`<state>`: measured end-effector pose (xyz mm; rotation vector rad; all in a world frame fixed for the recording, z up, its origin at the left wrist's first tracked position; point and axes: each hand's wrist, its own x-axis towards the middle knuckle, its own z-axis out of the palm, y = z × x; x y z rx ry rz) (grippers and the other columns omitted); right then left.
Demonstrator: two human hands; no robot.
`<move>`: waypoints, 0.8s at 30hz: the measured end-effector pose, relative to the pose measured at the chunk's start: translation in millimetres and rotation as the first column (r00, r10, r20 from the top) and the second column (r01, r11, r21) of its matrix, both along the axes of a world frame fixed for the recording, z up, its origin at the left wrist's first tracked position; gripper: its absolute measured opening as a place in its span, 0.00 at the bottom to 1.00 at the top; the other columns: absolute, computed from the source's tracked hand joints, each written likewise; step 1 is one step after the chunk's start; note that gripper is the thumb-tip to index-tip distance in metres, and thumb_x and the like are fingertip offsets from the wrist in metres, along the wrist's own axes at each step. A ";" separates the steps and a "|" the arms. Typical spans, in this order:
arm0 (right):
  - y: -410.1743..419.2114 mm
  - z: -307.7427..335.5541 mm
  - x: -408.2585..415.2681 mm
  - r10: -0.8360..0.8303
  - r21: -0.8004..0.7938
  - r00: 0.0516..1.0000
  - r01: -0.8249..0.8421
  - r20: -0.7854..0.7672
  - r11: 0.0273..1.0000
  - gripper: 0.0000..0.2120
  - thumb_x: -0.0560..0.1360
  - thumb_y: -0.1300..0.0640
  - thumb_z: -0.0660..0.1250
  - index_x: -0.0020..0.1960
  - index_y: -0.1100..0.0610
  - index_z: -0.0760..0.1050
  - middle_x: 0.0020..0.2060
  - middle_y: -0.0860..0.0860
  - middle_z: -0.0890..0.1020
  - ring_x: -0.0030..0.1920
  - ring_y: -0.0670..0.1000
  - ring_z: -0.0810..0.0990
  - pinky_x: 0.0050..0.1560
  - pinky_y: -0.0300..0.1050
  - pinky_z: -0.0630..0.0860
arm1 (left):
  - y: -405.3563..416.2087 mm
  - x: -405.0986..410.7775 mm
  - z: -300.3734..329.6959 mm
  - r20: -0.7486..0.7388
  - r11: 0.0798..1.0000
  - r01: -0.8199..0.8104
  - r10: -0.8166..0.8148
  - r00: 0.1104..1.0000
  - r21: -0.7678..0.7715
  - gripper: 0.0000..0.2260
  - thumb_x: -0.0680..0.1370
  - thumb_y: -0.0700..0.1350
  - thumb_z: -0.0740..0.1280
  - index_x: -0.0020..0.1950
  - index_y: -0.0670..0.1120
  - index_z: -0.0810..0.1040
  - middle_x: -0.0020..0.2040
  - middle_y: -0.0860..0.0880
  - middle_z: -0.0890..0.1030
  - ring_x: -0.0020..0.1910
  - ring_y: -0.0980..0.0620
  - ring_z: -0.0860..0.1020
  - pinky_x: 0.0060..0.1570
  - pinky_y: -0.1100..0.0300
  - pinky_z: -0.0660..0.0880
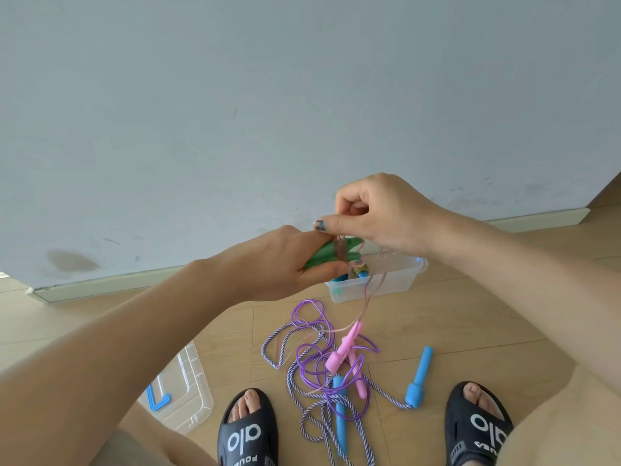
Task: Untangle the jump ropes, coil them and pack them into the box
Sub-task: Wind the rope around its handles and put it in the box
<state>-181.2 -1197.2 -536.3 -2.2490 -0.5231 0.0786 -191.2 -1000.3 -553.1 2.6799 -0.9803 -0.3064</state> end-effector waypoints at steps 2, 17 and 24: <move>0.1 -0.1 3.7 -0.002 0.026 1.000 0.003 -0.025 1.000 0.21 0.74 0.45 0.72 0.32 0.58 0.73 0.21 0.43 0.67 0.24 0.44 0.64 0.27 0.32 0.60 | -2.0 -2.3 0.0 0.023 0.998 -0.001 0.003 1.000 -0.057 0.11 0.79 0.61 0.60 0.46 0.55 0.70 0.28 0.53 0.70 0.29 0.58 0.72 0.29 0.64 0.65; 28.8 -42.3 -6.3 -0.146 0.141 0.866 0.239 -0.479 0.961 0.22 0.82 0.48 0.53 0.31 0.53 0.57 0.22 0.47 0.60 0.23 0.48 0.55 0.23 0.37 0.54 | 5.6 5.4 20.6 -0.192 0.870 -0.361 0.312 0.931 -0.337 0.09 0.78 0.47 0.68 0.47 0.42 0.73 0.36 0.46 0.77 0.33 0.51 0.74 0.38 0.50 0.75; 33.0 -41.5 -25.0 -0.157 -0.221 0.977 0.122 -0.144 0.968 0.24 0.83 0.48 0.53 0.31 0.57 0.65 0.27 0.53 0.72 0.31 0.55 0.69 0.33 0.47 0.65 | 20.3 21.4 -5.5 -0.233 0.913 -0.407 0.389 0.891 -0.032 0.10 0.79 0.48 0.65 0.44 0.43 0.78 0.36 0.50 0.79 0.32 0.50 0.74 0.35 0.58 0.70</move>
